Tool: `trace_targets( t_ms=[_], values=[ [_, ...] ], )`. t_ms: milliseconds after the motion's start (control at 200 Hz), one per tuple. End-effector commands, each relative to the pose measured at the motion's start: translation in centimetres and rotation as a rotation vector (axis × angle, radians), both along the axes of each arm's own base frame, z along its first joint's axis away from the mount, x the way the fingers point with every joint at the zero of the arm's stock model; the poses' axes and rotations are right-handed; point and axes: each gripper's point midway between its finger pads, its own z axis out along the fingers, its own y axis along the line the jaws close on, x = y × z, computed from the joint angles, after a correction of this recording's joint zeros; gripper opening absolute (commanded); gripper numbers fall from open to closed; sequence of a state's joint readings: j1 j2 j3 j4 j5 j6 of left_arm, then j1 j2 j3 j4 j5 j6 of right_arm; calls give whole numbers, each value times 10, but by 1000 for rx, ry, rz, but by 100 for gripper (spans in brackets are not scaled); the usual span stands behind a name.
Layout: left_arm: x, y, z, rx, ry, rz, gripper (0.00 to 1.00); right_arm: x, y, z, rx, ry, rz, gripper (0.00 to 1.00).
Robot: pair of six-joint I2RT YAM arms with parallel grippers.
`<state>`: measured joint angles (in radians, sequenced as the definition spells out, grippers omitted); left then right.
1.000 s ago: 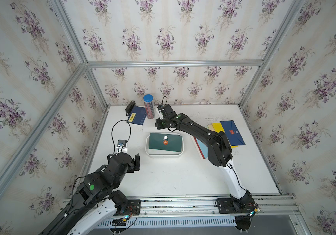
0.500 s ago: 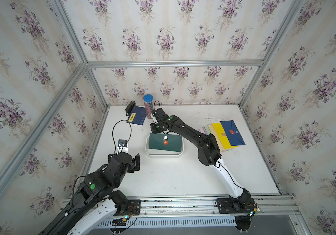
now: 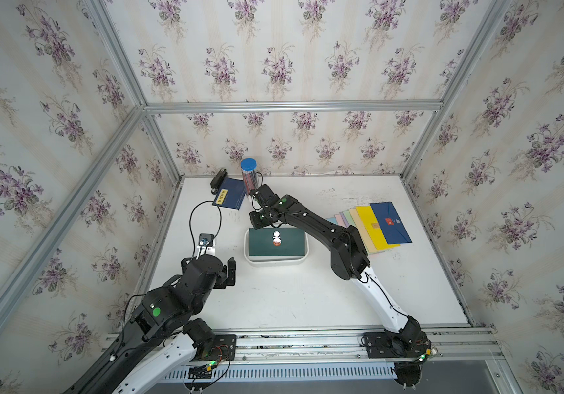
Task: Put the sealed envelopes into the storage box
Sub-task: Place the envelope in the storage box, then move the envelope to the center of the board.
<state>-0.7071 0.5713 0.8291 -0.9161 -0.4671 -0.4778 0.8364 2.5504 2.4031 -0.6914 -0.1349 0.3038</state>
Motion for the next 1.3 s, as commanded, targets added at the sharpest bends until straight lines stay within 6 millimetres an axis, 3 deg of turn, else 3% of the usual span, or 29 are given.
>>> trace_targets(
  t_ms=[0,140,230,380,460,540,645,665,889,989,1164,1299],
  values=[
    [3,-2,5,-9,-21,-2,100,8,-2,53,39,-101,-12,22],
    [3,-2,5,-11,-21,-3,100,15,-18,108,54,-200,-65,28],
    [3,-4,5,-18,-19,-11,100,20,-43,140,41,-246,-140,30],
    [2,-8,5,-28,-15,-30,100,17,-109,175,89,-321,-280,32],
    [2,-9,4,-29,-12,-36,100,12,-159,174,170,-329,-372,36],
    [2,-11,3,-31,-6,-43,100,1,-205,159,221,-331,-427,42],
    [2,-13,2,-31,5,-50,100,-21,-254,120,200,-290,-479,46],
    [2,-13,1,-28,9,-51,100,-18,-277,112,188,-282,-524,46],
    [4,-20,-4,-5,53,-72,100,-39,-404,45,128,-213,-800,59],
    [5,-23,-8,11,73,-79,100,-36,-450,26,115,-170,-918,65],
    [6,-26,-10,17,87,-87,100,-21,-524,0,126,-88,-1153,68],
    [6,-26,-11,17,90,-91,100,1,-561,-13,110,-50,-1269,68]
  ],
)
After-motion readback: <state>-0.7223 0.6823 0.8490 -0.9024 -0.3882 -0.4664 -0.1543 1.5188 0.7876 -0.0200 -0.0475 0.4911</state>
